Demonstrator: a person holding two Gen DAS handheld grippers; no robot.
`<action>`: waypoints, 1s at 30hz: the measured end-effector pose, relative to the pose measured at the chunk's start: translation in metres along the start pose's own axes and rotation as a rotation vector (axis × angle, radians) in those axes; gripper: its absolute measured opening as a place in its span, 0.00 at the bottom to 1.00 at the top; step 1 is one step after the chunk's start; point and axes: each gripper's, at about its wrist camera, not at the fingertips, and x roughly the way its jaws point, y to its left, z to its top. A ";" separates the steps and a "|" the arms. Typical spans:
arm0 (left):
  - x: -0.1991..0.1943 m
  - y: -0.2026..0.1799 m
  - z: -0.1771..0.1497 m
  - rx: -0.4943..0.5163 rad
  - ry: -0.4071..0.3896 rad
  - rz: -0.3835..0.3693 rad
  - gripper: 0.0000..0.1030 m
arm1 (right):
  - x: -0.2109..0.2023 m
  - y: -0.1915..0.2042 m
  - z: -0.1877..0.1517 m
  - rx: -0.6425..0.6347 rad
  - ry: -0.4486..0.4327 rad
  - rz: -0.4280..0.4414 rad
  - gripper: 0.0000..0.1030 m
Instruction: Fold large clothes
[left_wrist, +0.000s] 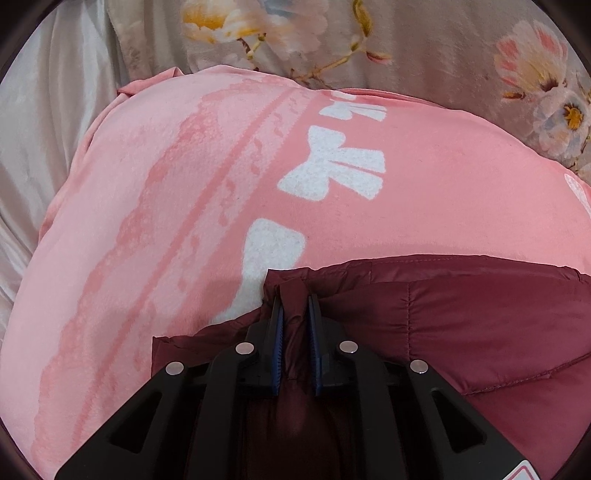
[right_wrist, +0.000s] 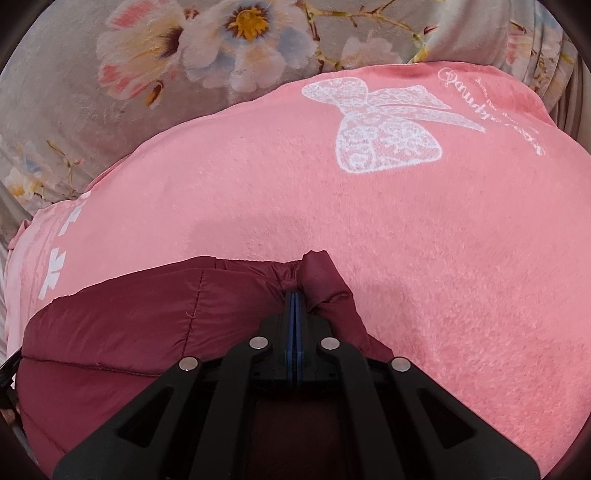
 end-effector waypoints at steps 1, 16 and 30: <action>0.000 0.000 0.000 -0.001 0.000 0.002 0.12 | 0.000 -0.001 0.000 0.003 0.001 0.003 0.00; -0.078 0.049 0.017 -0.095 -0.104 0.148 0.57 | -0.085 -0.014 0.007 0.046 -0.182 -0.077 0.14; -0.084 -0.120 0.003 0.193 0.006 -0.150 0.57 | -0.063 0.174 -0.030 -0.392 0.024 0.190 0.25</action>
